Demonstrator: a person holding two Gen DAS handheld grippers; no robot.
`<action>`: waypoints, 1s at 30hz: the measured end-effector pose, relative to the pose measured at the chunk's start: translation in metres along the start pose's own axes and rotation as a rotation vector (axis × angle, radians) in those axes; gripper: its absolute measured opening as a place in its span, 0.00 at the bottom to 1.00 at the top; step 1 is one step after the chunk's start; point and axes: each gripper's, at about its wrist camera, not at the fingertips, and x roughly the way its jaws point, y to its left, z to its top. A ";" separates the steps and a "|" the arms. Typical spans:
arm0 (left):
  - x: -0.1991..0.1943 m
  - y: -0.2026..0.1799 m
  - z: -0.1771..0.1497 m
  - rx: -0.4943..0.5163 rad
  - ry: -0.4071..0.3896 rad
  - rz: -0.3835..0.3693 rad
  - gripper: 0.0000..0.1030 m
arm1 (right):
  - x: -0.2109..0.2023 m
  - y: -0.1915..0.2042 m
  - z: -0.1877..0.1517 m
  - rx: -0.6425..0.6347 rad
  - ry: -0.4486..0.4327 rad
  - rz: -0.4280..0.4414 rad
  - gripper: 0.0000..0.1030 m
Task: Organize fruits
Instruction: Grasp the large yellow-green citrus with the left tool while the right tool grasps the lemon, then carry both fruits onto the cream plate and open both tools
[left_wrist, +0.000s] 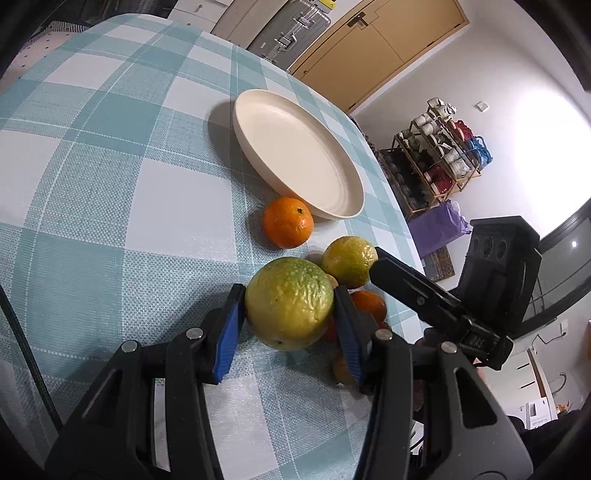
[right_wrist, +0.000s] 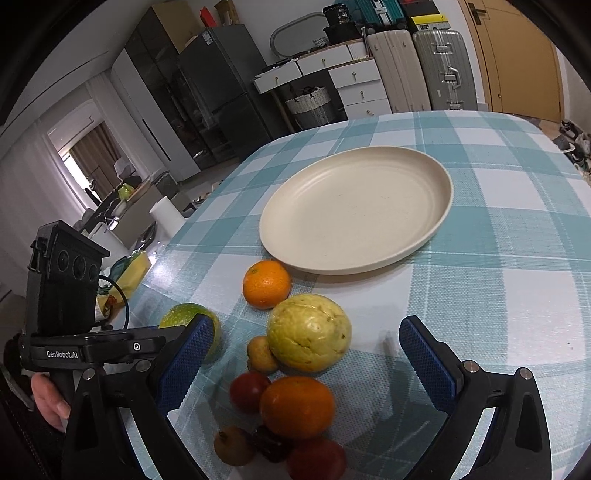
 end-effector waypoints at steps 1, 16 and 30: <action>-0.001 0.000 0.001 0.001 0.001 0.001 0.43 | 0.001 -0.001 0.000 0.009 -0.001 0.007 0.97; -0.008 -0.007 -0.001 0.017 -0.005 0.013 0.43 | 0.007 -0.014 -0.006 0.087 0.038 0.078 0.50; -0.013 -0.028 0.033 0.059 -0.035 0.025 0.43 | -0.030 -0.022 0.017 0.101 -0.083 0.111 0.49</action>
